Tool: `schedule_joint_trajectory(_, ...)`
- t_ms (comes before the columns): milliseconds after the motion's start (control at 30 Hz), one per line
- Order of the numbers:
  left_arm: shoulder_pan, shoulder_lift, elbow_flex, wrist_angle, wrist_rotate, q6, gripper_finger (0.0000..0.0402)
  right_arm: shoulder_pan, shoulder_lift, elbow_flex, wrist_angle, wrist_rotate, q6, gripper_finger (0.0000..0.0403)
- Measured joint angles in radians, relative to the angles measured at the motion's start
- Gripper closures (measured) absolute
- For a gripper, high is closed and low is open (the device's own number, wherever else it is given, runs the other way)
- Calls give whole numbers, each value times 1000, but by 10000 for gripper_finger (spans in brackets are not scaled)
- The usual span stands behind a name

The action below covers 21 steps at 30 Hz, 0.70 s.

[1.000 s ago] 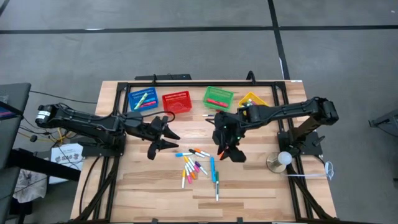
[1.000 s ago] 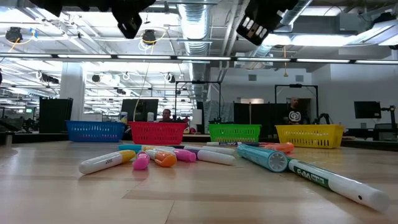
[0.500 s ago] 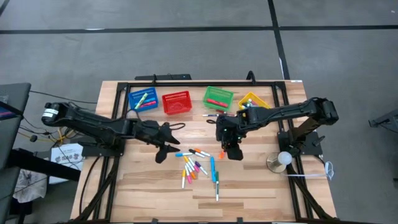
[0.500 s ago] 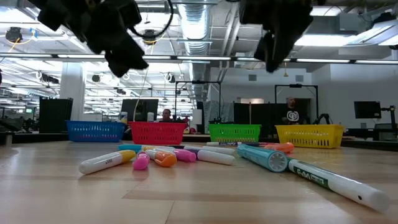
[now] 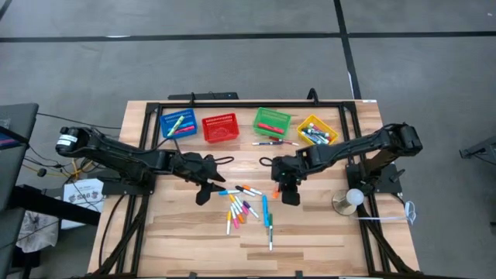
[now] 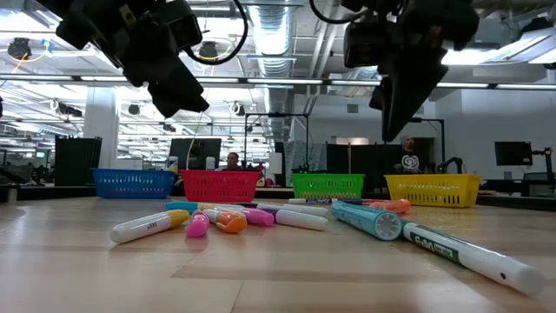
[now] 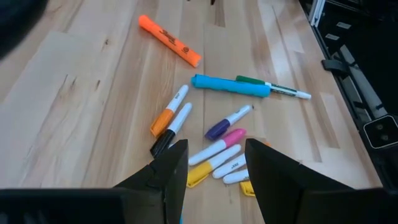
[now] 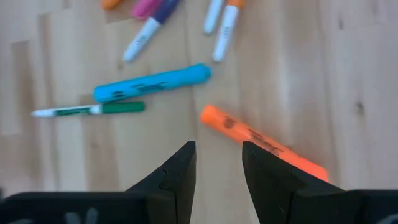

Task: Pick & Place Markers
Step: Put the large orange highlighter pen into the blue bin

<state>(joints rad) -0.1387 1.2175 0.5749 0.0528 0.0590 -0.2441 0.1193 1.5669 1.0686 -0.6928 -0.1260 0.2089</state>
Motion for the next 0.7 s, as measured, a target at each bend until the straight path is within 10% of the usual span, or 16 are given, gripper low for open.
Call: schedule_joint_trajectory(700,0,0,0,23,1,3,243,88,35,-9,33,29,-635,282)
